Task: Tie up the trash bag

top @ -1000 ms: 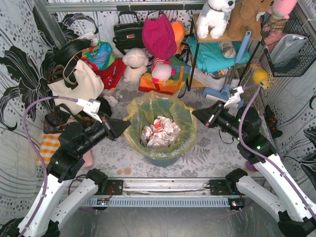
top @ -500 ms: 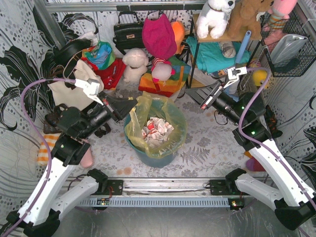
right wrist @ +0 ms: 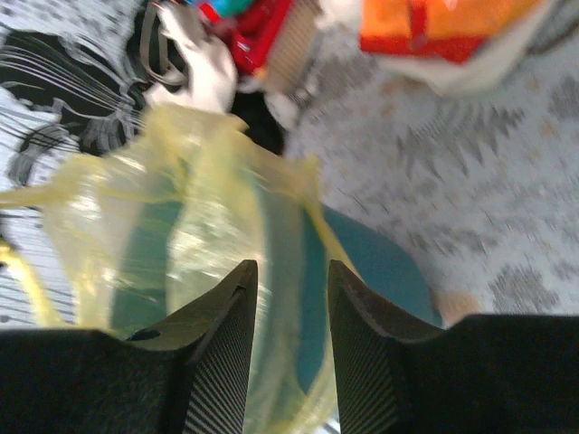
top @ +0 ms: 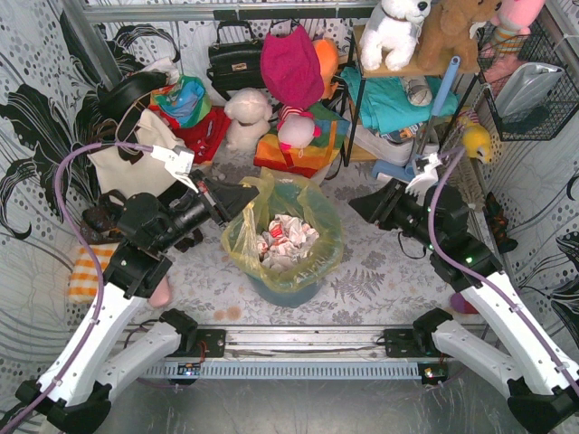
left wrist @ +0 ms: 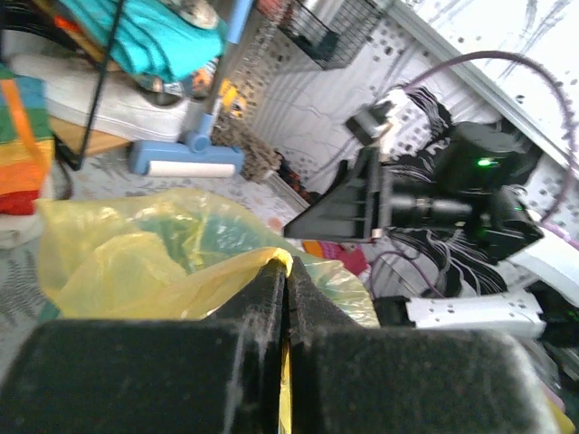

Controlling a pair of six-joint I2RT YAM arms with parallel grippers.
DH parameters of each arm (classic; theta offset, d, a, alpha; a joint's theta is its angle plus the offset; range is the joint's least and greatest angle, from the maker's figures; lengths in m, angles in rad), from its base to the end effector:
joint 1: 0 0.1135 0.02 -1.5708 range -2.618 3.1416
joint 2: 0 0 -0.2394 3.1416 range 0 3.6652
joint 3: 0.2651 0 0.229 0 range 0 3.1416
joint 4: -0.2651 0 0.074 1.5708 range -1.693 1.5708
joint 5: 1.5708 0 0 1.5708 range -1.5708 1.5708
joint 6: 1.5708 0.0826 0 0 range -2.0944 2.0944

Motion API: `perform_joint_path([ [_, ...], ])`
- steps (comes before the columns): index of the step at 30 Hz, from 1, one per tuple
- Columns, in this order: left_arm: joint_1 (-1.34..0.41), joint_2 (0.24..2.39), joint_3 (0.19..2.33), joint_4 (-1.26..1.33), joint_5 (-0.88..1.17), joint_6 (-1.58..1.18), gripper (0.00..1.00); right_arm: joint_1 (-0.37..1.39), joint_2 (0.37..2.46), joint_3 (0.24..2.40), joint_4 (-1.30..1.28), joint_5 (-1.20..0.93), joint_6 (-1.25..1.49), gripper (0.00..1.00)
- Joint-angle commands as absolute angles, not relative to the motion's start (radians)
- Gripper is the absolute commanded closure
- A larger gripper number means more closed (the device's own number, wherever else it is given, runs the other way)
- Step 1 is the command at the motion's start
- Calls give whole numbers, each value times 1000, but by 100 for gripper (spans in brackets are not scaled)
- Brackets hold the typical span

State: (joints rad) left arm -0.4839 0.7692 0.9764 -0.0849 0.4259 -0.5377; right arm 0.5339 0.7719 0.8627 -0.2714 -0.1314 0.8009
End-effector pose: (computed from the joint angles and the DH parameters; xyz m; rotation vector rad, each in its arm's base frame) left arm 0.1612 -0.1233 0.4024 0.3305 1.5294 -1.1267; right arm 0.1808 0.1195 0.3323 0.1478 1.8743 1.0660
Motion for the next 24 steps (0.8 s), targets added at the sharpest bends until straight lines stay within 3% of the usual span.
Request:
perform_joint_path([
  [1,-485,819,1024,45,570,-590,93,536,746,762,-276,-165,875,58],
  [6,-485,875,1043,59,622,-603,92,536,748,634,-120,-239,958,52],
  [24,-485,1023,1058,335,841,-826,92,536,765,496,132,-358,1094,56],
])
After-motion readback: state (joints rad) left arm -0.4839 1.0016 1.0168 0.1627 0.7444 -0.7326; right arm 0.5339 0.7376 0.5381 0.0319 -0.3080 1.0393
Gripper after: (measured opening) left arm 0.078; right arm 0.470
